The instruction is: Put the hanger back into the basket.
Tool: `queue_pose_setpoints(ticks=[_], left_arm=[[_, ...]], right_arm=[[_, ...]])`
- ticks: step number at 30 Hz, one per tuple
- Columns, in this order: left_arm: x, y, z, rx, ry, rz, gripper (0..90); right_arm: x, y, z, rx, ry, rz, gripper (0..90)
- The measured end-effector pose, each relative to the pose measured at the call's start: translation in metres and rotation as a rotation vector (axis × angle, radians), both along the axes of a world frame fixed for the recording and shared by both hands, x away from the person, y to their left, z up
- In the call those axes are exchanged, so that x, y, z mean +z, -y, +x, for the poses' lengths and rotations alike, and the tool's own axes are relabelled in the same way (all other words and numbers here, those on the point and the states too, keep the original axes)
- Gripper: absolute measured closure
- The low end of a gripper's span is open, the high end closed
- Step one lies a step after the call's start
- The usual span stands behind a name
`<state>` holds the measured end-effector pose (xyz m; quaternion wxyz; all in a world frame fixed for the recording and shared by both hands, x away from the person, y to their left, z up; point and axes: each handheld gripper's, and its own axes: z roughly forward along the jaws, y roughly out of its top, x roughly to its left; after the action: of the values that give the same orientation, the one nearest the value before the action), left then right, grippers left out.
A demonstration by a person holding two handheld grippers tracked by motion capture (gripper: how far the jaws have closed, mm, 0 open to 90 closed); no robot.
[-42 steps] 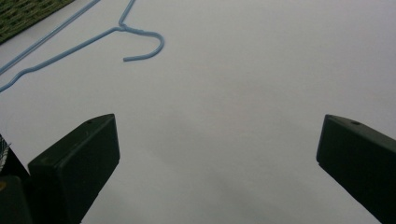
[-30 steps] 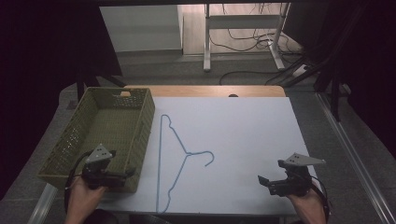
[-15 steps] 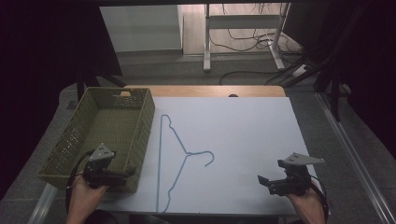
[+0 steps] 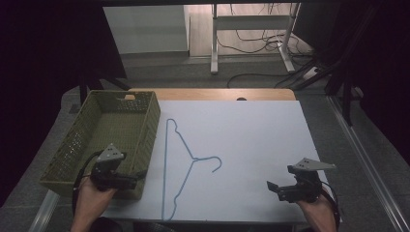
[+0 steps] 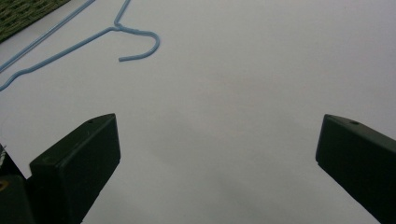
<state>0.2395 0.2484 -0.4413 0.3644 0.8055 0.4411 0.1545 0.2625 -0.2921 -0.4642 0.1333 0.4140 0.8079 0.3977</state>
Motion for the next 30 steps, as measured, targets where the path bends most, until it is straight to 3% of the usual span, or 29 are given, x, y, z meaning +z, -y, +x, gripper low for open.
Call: queue_pose_setpoints(ticks=[9, 11, 17, 19, 21, 24, 30], left_arm=[[0.009, 0.015, 0.007, -0.030, -0.014, -0.025, 1.7], [0.011, 0.024, 0.010, -0.044, -0.022, -0.003, 1.4], [0.011, 0.037, 0.018, -0.069, -0.051, 0.011, 0.5], [0.011, 0.045, 0.021, -0.067, -0.069, 0.082, 0.2], [0.012, 0.047, 0.022, -0.071, -0.075, 0.085, 0.2], [0.013, 0.051, 0.024, -0.084, -0.093, 0.050, 0.0], [0.014, 0.072, 0.028, -0.101, -0.121, 0.085, 0.7]], right_arm=[[-0.001, -0.002, 0.000, -0.002, 0.005, -0.005, 0.0], [-0.001, -0.002, 0.000, -0.001, 0.006, -0.007, 0.0], [-0.001, -0.003, 0.000, 0.001, 0.005, -0.011, 0.0], [-0.001, -0.003, 0.000, 0.000, 0.005, -0.011, 0.0], [-0.001, -0.003, 0.000, 0.000, 0.004, -0.011, 0.0], [-0.002, -0.003, 0.000, 0.001, 0.004, -0.013, 0.0], [-0.002, -0.004, 0.000, 0.000, 0.001, -0.020, 0.0]])
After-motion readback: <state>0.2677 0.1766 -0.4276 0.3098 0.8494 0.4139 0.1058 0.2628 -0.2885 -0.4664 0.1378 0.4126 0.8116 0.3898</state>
